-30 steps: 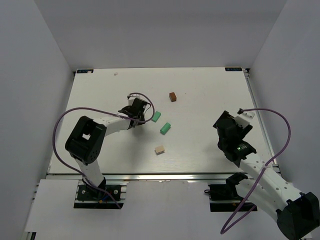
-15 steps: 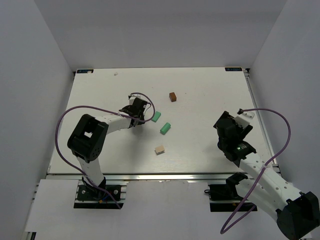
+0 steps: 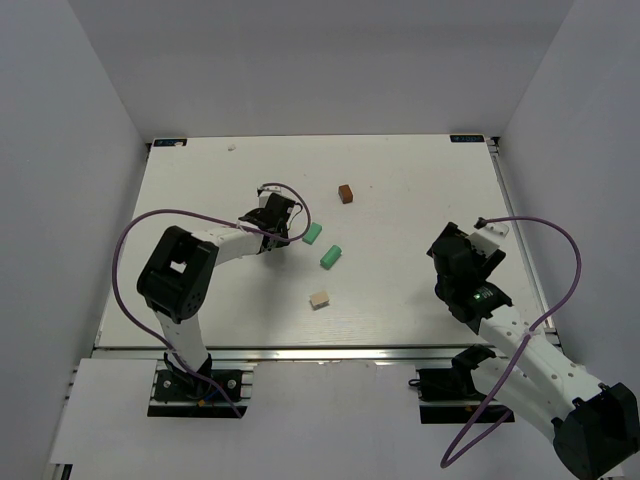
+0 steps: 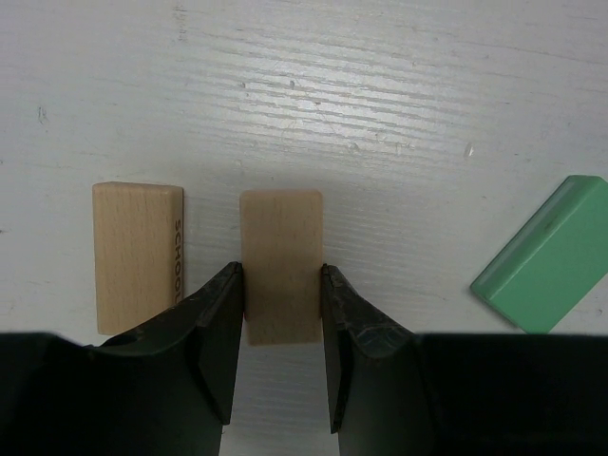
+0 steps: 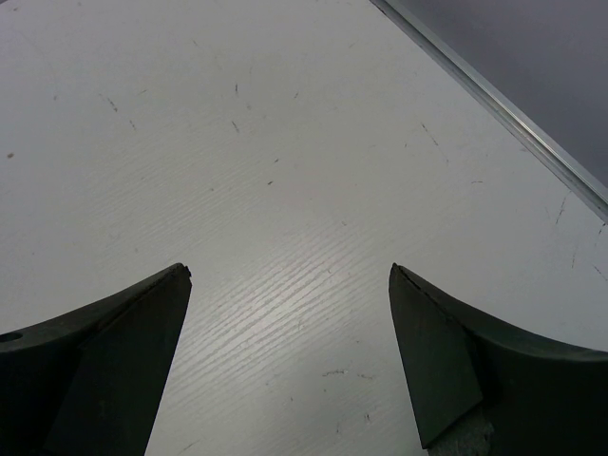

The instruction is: Build the wood block tower

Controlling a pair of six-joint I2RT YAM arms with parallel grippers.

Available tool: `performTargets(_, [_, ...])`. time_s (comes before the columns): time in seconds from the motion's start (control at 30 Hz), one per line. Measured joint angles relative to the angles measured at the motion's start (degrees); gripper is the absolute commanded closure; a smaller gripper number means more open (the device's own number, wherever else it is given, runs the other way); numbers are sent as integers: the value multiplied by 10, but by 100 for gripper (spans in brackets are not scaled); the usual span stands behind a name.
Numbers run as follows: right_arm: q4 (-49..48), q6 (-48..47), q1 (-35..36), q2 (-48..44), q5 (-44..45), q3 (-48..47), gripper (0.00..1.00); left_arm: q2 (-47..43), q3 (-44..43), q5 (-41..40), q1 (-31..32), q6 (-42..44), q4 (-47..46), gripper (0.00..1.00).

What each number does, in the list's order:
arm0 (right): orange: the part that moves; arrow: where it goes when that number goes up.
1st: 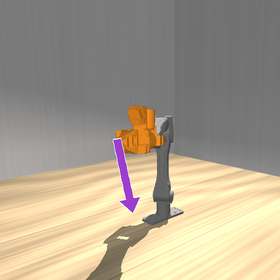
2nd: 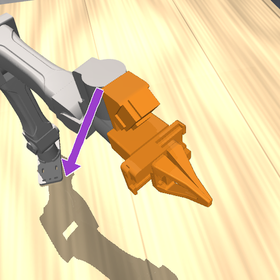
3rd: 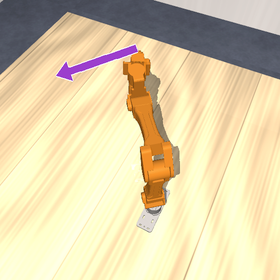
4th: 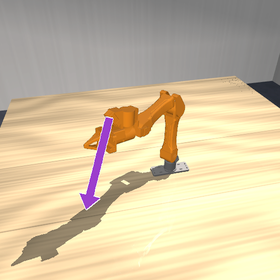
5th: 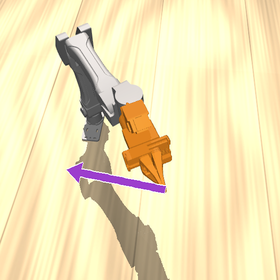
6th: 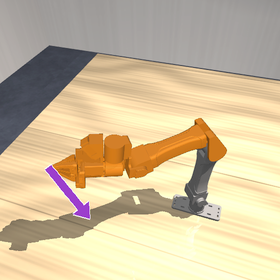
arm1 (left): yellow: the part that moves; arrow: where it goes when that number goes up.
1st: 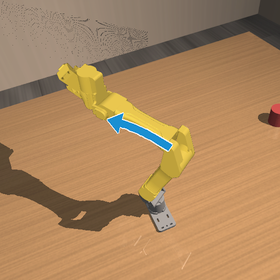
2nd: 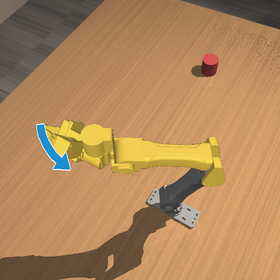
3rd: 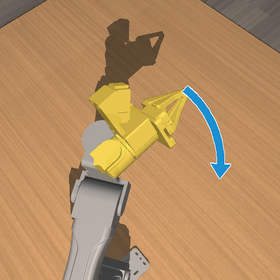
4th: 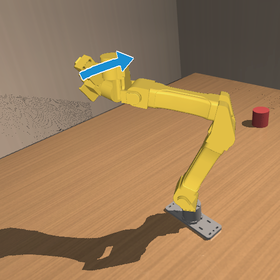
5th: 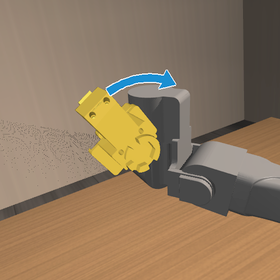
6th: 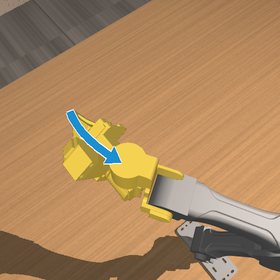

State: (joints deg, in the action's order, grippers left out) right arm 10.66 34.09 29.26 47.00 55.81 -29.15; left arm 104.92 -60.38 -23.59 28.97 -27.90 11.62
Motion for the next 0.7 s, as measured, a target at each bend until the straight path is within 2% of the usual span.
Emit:
performTargets(0.13, [0,0,0,0,0,0,11,0,0,-3,0,0,2,64])
performTargets(0.6, [0,0,0,0,0,0,11,0,0,-2,0,8,2,62])
performTargets(0.7, [0,0,0,0,0,0,11,-1,0,-2,0,9,2,57])
